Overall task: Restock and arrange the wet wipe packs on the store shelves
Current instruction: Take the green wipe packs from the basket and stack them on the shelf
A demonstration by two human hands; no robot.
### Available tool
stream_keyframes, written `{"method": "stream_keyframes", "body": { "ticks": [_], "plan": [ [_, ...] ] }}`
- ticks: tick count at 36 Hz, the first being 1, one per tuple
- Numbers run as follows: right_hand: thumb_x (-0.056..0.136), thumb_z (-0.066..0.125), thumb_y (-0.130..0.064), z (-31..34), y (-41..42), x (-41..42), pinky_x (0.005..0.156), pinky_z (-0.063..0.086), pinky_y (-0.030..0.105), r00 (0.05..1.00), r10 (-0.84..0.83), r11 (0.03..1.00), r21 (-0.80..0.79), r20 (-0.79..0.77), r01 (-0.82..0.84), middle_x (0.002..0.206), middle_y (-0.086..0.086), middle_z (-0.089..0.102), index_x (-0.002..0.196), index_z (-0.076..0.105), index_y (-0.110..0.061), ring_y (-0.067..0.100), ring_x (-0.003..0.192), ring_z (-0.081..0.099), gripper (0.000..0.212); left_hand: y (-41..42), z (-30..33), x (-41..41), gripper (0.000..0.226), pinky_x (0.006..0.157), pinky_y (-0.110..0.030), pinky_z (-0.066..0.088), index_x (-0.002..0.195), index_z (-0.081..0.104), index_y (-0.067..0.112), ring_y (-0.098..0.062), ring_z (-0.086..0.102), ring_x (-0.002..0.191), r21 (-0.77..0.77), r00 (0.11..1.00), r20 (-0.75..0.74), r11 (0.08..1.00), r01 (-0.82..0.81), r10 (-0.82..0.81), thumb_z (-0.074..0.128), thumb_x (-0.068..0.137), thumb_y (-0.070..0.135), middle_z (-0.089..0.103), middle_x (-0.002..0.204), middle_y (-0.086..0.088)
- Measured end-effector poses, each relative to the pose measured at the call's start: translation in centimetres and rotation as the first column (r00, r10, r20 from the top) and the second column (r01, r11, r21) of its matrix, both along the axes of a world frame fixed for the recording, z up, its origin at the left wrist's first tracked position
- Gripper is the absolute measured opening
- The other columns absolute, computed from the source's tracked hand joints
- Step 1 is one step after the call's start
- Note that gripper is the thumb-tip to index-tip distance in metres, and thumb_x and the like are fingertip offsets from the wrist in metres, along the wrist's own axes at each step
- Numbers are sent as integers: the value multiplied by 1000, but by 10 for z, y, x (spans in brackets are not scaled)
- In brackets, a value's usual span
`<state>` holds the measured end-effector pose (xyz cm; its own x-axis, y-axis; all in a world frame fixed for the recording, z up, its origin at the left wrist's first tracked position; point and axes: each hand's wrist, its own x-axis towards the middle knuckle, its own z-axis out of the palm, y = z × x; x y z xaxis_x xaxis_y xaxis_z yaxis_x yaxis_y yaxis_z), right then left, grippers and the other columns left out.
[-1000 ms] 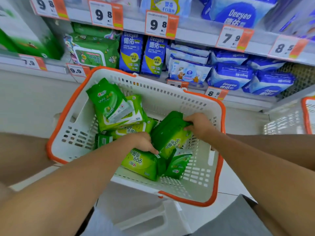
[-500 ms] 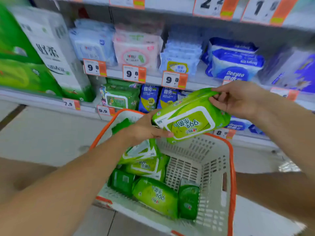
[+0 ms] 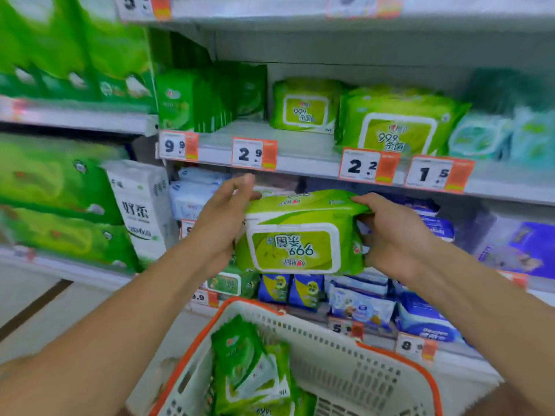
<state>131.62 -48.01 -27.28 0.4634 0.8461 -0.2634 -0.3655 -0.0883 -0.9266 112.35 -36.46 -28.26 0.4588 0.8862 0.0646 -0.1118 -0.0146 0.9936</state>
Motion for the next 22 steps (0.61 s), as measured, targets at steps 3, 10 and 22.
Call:
{"method": "stream_keyframes", "body": {
  "ticks": [3, 10, 22],
  "plan": [
    [93, 55, -23, 17, 7, 4, 72, 54, 38, 1000, -5, 1000, -13, 12, 5, 71, 6, 66, 80, 63, -15, 21, 59, 63, 17, 1, 15, -11, 46, 85, -26, 56, 98, 70, 38, -6, 71, 94, 213, 929, -325, 944, 254, -177, 84, 58, 57, 74, 97, 18],
    [90, 67, -15, 31, 17, -20, 62, 58, 32, 959, 26, 998, 46, 283, -41, 68, 5, 68, 76, 68, -16, 20, 60, 65, 14, 1, 10, -6, 90, 77, -16, 49, 118, 54, 39, 10, 62, 90, 435, 644, -764, 714, 548, -29, 95, 39, 57, 66, 103, 25],
    [71, 60, -79, 23, 17, -15, 101, 49, 43, 947, 170, 973, 104, 274, -205, 127, -6, 68, 130, 61, -27, 15, 116, 65, 79, -30, -4, 18, 29, 86, -50, 57, 101, 79, 12, -35, 71, 99, -407, 912, 352, 844, 351, -209, 73, 73, 15, 73, 111, -16]
  ]
}}
